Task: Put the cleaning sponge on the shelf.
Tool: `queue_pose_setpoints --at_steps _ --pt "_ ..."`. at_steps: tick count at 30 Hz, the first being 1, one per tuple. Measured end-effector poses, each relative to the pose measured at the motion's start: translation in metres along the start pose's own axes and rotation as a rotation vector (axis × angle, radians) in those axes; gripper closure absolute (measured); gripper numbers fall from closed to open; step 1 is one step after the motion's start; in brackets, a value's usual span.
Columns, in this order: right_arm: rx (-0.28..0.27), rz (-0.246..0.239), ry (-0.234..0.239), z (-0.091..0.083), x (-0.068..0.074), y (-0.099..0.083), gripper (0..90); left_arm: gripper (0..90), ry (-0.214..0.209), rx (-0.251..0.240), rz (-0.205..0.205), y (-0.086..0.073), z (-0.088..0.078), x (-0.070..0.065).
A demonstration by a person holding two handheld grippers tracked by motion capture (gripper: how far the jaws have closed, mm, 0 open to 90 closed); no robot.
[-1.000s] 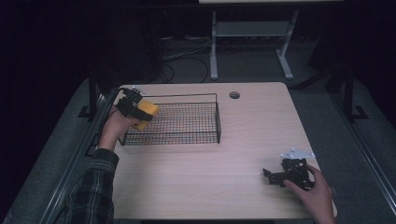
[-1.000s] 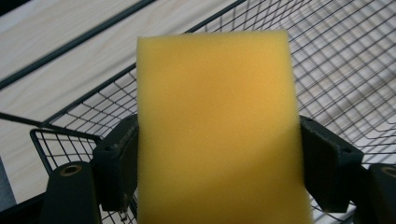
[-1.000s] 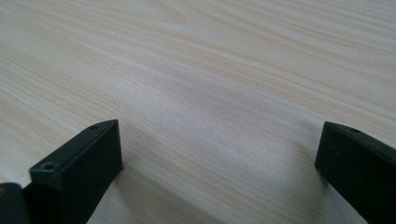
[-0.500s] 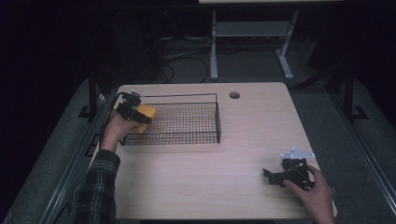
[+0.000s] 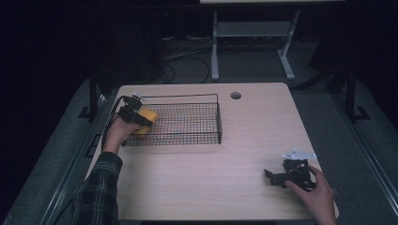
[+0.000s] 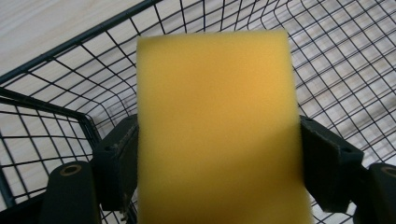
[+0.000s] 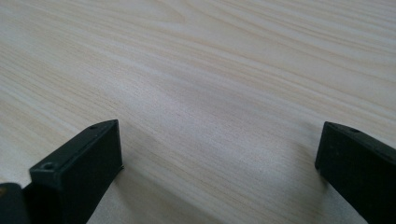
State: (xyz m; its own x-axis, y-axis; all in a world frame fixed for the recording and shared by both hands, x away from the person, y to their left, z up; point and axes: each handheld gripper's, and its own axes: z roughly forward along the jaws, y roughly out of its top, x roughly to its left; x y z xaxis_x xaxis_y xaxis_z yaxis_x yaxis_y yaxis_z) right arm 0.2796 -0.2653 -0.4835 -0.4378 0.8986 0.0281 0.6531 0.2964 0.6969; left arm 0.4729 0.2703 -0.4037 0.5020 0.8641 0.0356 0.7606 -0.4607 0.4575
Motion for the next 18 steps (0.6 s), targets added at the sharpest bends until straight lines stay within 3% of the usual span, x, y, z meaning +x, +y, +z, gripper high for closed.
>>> queue_pose_setpoints --at_steps 18 --pt "0.000 0.000 0.000 0.000 0.000 0.000 0.0 23.0 -0.019 0.031 -0.002 -0.007 0.011 0.000"
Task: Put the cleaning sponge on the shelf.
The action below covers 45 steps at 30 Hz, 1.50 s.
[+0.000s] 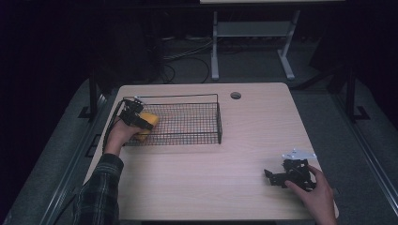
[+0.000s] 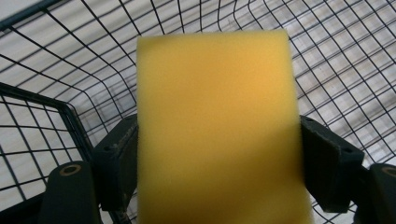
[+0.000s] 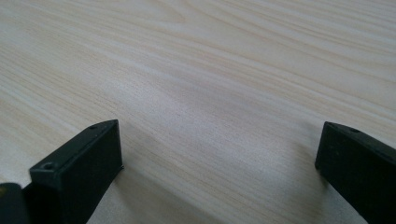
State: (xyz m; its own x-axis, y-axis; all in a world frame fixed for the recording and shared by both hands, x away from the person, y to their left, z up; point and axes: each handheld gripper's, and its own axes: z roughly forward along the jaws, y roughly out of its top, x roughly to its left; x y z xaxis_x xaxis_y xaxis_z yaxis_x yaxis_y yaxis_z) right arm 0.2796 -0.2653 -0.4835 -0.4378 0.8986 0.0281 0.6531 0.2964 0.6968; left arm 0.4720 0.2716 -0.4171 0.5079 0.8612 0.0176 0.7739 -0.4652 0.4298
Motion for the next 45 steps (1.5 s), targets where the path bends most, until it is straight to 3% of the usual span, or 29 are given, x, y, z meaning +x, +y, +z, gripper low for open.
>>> queue_pose_setpoints --at_steps 19,34,45 --pt "0.000 0.000 0.000 0.000 0.000 0.000 0.0 17.2 0.005 -0.009 -0.008 -0.001 -0.002 0.001" --pt "0.000 0.000 0.000 0.000 0.000 0.000 0.0 17.2 -0.007 -0.092 0.011 0.006 -0.040 -0.007" --pt "0.001 -0.002 -0.001 0.000 0.000 0.000 0.0 17.4 -0.015 -0.137 0.046 -0.012 -0.066 -0.027"
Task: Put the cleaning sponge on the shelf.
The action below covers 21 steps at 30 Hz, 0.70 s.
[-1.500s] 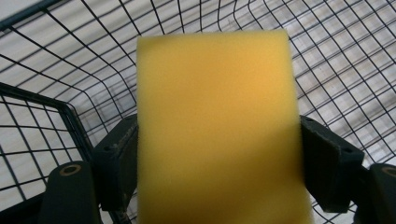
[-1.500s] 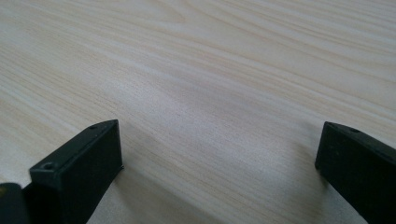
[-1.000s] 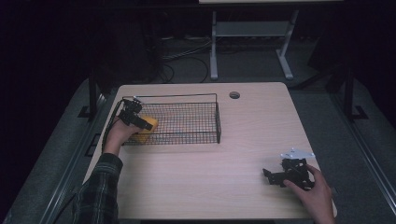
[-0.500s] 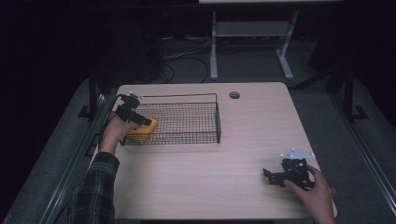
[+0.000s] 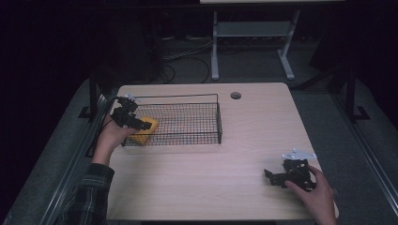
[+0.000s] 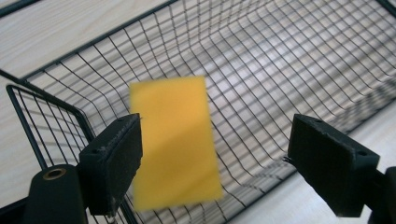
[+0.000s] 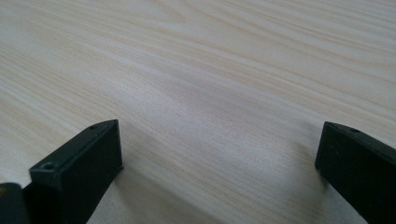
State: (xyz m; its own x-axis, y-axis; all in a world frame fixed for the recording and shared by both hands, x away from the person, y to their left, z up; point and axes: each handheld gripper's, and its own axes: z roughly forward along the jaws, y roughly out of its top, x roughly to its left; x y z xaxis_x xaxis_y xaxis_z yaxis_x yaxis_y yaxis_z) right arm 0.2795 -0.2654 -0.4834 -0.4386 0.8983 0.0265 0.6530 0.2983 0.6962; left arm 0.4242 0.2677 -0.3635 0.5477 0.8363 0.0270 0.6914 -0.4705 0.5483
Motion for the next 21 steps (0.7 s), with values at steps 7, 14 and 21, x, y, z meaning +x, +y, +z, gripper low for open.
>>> queue_pose_setpoints --at_steps 7,14,21 --pt "0.000 0.000 0.000 0.000 0.000 0.000 0.0 17.6 0.012 -0.055 0.010 -0.025 -0.016 -0.020" --pt "-0.001 0.000 0.000 0.000 0.000 0.000 0.0 17.7 0.011 -0.063 0.031 -0.053 -0.028 -0.038" --pt "0.000 0.001 0.001 0.000 0.000 0.000 0.0 17.6 0.006 -0.064 0.046 -0.082 -0.025 -0.055"
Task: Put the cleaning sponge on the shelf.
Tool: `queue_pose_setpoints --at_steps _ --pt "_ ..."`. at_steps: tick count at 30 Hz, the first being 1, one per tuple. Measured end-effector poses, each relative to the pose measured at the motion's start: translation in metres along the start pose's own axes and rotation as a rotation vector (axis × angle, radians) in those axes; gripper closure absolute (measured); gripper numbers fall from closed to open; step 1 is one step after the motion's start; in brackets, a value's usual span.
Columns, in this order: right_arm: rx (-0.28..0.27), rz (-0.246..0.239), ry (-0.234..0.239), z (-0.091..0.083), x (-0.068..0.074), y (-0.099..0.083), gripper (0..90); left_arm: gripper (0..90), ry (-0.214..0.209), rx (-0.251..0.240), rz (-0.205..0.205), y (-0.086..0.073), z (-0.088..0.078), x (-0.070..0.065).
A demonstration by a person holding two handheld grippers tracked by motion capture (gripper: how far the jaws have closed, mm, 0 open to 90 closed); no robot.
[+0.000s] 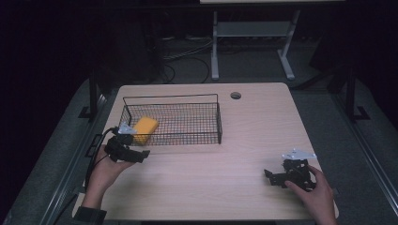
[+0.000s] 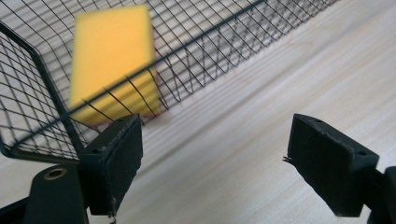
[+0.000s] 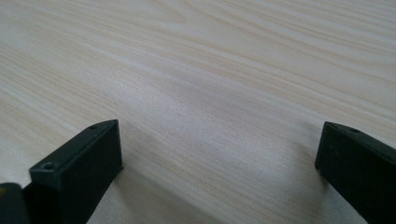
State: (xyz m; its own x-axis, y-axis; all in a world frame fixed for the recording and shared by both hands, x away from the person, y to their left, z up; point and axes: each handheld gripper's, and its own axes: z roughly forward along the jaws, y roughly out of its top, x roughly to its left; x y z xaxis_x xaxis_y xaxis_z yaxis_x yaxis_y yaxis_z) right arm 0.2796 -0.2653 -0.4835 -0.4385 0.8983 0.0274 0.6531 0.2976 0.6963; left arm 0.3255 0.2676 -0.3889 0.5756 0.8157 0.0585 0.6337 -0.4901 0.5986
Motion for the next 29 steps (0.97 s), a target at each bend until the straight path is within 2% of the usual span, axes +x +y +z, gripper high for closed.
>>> queue_pose_setpoints --at_steps 2,4,11,17,21,22,26,29 --pt "0.000 0.000 0.000 0.000 0.000 0.000 0.0 17.6 -0.004 -0.012 0.004 -0.007 0.002 -0.004" --pt "0.000 0.000 0.000 0.000 0.000 0.000 0.0 17.6 0.009 -0.015 0.019 -0.017 0.007 -0.010" --pt "0.000 0.000 0.000 0.000 0.000 0.000 0.0 17.5 0.030 -0.029 0.020 -0.039 0.018 -0.020" --pt "0.000 0.000 0.000 0.000 0.000 0.000 0.0 17.5 0.026 -0.006 0.013 -0.057 0.029 -0.026" --pt "0.000 0.000 0.000 0.000 0.000 0.000 0.0 16.0 0.039 0.005 0.014 -0.065 0.035 -0.029" --pt "0.000 0.000 0.000 0.000 0.000 0.000 0.0 15.6 0.032 -0.009 -0.001 -0.068 0.035 -0.028" --pt "0.000 0.001 0.000 0.000 0.000 0.000 0.0 15.2 0.021 -0.033 -0.002 -0.071 0.036 -0.026" --pt "0.000 0.002 0.000 0.000 0.000 0.000 0.0 14.3 -0.024 -0.071 -0.047 -0.078 0.038 -0.021"
